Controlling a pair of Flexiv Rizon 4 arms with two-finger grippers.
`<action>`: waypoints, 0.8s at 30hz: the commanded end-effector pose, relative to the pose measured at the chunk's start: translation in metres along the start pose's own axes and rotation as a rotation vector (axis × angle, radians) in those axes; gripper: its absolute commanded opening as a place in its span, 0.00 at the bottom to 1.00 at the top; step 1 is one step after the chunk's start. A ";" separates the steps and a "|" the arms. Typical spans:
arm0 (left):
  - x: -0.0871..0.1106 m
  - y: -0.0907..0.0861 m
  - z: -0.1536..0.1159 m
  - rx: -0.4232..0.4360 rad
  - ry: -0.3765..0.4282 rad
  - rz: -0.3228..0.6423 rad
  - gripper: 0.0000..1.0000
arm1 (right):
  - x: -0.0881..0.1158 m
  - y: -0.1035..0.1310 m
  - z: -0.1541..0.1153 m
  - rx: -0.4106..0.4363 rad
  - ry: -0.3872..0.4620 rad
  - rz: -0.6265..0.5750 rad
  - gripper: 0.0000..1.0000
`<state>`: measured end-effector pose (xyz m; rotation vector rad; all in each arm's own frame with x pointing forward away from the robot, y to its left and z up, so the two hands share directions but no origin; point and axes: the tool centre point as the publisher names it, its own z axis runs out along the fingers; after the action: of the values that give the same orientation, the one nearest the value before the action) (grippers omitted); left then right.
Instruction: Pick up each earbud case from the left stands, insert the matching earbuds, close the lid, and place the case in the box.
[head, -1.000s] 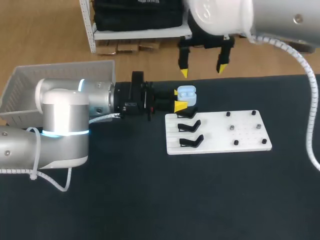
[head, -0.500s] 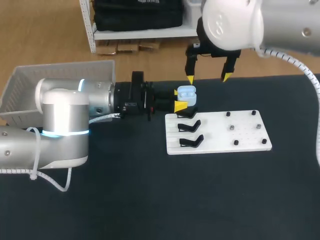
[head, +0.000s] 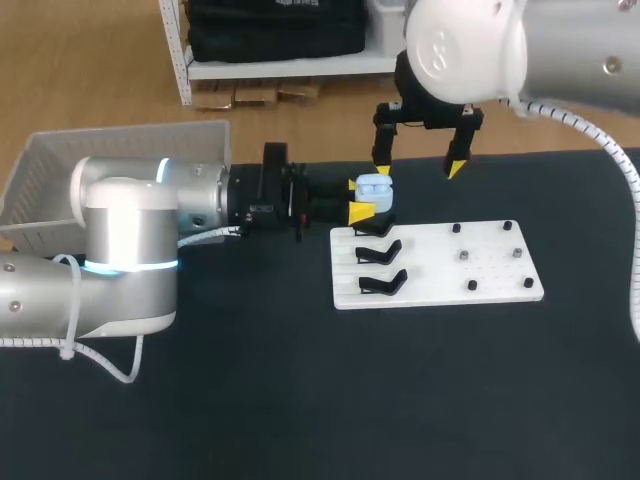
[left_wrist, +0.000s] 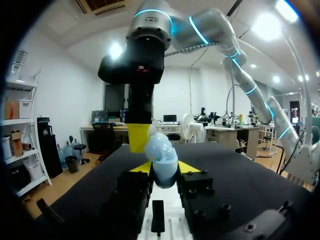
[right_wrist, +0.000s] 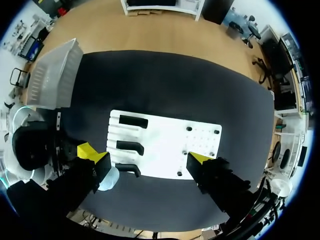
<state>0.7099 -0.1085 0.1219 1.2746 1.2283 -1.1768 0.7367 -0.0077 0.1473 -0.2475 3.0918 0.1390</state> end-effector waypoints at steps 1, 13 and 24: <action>0.000 0.000 0.000 -0.001 0.002 0.000 0.00 | 0.008 -0.002 0.002 -0.003 0.000 0.000 1.00; 0.000 0.000 0.000 -0.001 0.002 0.000 0.00 | 0.013 -0.024 -0.033 -0.028 -0.238 0.035 1.00; -0.008 0.006 -0.054 -0.118 0.090 -0.013 0.00 | 0.033 -0.073 -0.028 -0.081 -0.223 0.162 1.00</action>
<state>0.7324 -0.0778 0.1197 1.2591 1.3125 -1.0969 0.7290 -0.0769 0.1690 0.0065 3.0091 0.2488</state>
